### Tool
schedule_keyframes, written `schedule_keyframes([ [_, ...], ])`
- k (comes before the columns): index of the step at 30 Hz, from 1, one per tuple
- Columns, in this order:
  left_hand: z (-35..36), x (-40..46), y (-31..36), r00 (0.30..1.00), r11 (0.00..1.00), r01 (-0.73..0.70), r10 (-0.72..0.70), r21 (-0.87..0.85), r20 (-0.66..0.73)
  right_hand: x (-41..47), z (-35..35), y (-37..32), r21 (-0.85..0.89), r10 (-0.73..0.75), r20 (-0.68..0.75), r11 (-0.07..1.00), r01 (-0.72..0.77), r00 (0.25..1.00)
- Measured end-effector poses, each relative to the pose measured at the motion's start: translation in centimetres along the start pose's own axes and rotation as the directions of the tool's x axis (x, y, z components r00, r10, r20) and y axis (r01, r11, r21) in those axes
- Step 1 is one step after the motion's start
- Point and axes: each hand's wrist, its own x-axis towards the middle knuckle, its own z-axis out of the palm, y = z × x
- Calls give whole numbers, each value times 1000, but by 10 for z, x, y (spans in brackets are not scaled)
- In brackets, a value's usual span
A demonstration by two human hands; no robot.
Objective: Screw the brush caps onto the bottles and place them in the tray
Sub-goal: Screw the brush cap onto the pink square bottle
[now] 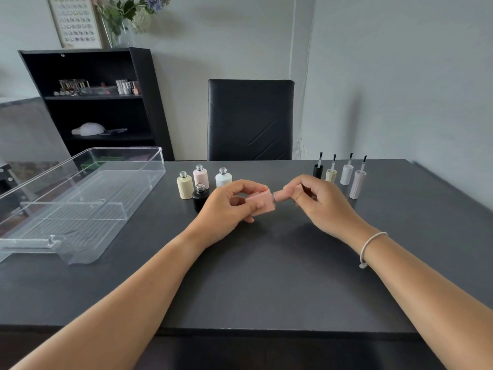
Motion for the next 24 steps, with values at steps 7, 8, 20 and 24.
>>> schedule_keyframes([
  [7,1,-1,1,1000,1000,-12,12,7,5,-2,0,0,55,7,40,998,-10,999],
  [8,0,-1,1,1000,1000,-12,12,11,6,-3,0,1,65,-6,46,998,3,999],
  [20,-1,-1,1,1000,999,-13,13,34,12,-1,2,2,-9,79,-1,997,-79,997],
  [24,-1,-1,2,1000,999,-16,16,39,10,-2,1,6,-3,3,18,1000,-3,1000],
])
